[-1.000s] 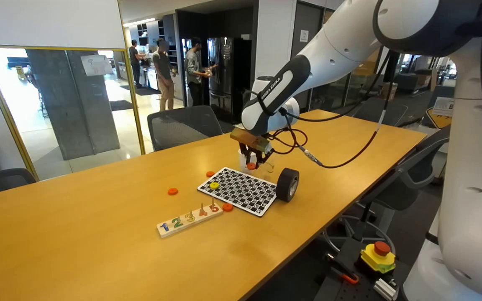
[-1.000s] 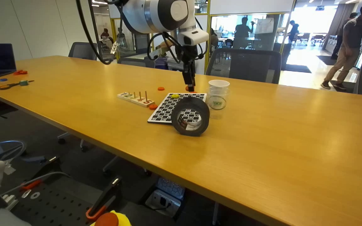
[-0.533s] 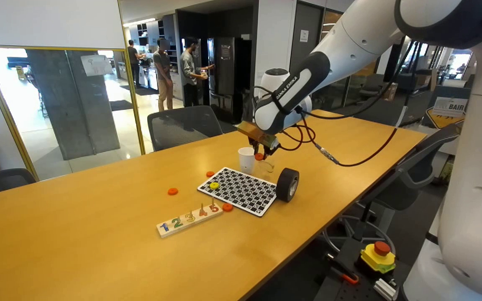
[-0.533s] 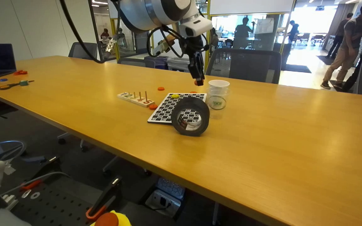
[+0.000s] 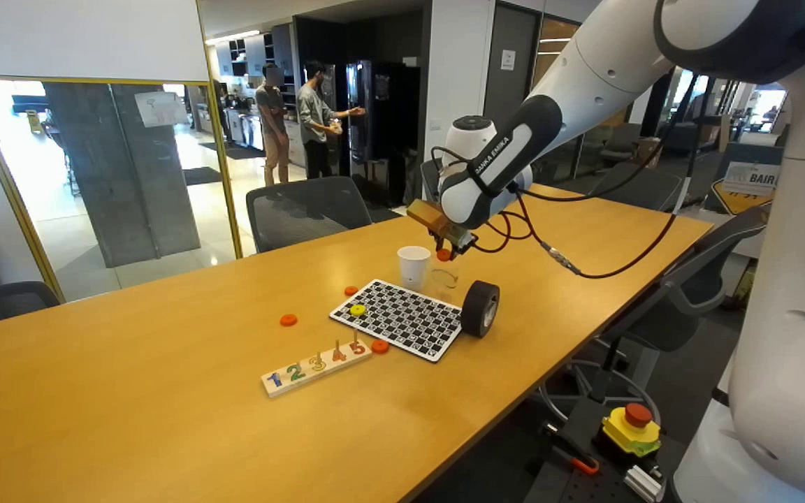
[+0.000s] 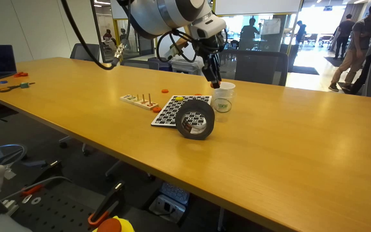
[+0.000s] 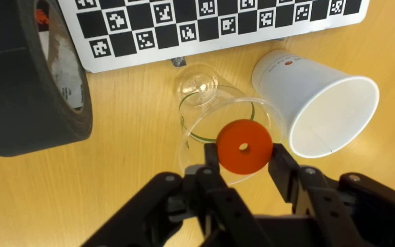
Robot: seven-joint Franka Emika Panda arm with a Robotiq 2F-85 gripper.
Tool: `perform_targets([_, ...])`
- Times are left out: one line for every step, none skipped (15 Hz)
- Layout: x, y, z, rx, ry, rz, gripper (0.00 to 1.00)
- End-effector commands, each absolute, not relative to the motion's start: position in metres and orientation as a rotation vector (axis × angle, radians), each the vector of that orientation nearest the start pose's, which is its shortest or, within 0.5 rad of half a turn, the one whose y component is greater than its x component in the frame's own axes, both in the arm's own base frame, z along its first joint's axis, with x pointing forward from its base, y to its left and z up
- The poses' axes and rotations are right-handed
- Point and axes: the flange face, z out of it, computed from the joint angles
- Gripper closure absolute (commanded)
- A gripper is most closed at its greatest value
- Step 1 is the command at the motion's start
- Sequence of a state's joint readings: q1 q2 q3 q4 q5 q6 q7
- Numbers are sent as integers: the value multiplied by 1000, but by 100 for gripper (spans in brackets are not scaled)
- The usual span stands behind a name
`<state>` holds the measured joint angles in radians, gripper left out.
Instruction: Put the yellow circles into the white cup and the orange circles into the transparent cup.
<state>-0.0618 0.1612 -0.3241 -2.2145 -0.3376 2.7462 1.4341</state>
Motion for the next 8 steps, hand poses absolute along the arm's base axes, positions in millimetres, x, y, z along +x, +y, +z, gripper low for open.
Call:
perform_targets([545,-211,346,-2195,2138,-736,80])
perform_targets([545,-212,344,-2193,2140,-734,80])
perform_targets([545,-214,342,-2191,2145,-734,80])
perform_targets([545,-215,341,-2188,2150,-734,80])
perform_targets([546,-216,340,-2186,2151,-734,80])
perform_targets([546,-217,339,-2183,2154,-736,80])
perform_targets([547,-218,339,-2178,2156,-738,58])
perform_targets([547,-219,338,-2173,2158,-737,33])
